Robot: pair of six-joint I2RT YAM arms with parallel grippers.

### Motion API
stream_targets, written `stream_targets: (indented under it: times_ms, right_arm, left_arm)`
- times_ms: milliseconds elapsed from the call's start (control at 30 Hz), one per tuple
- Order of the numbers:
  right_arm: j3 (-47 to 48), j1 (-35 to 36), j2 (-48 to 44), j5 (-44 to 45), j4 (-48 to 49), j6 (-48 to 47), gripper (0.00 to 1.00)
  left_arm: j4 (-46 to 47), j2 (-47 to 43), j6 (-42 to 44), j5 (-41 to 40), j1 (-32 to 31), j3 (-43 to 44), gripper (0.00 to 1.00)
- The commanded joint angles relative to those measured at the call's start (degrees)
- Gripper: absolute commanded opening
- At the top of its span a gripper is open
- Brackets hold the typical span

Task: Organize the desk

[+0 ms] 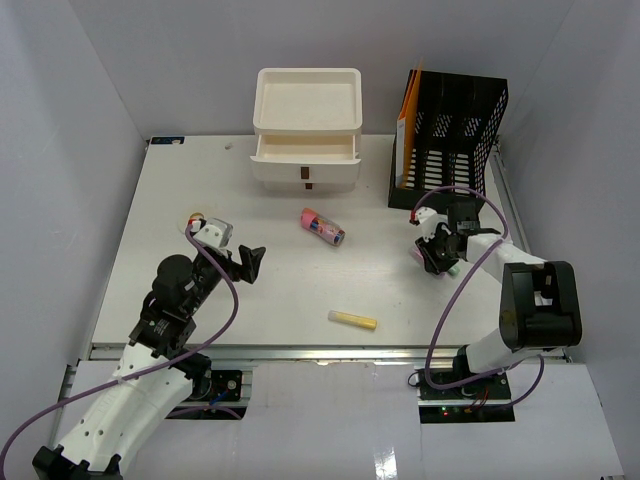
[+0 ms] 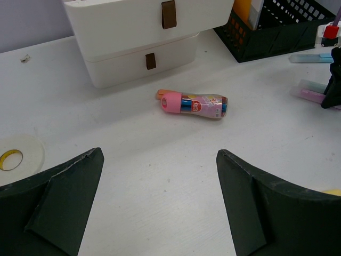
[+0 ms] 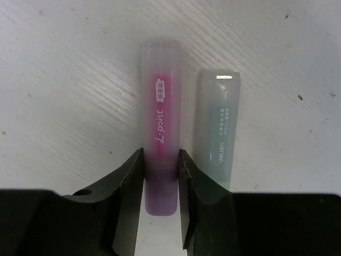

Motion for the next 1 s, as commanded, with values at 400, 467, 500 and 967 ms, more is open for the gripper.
stream_targets:
  times_ms: [400, 467, 500, 967]
  right_arm:
    - [40.12, 21.27, -4.38, -17.93, -28.4, -30.8, 0.08]
    - [46.65, 24.21, -0.77, -14.75, -26.12, -29.57, 0.08]
    - [50.65, 25.71, 0.69, -12.07, -23.71, -28.74, 0.08]
    - [72.77, 28.69, 22.97, 2.72, -6.2, -18.31, 0.1]
  left_arm:
    - [2.78, 3.0, 0.14, 17.98, 0.23, -1.48, 0.98]
    - [2.92, 3.09, 0.49, 18.24, 0.21, -1.7, 0.98]
    - [3.0, 3.0, 0.58, 18.24, 0.16, -1.88, 0.98]
    - [7.09, 2.01, 4.07, 26.68, 0.23, -5.3, 0.98]
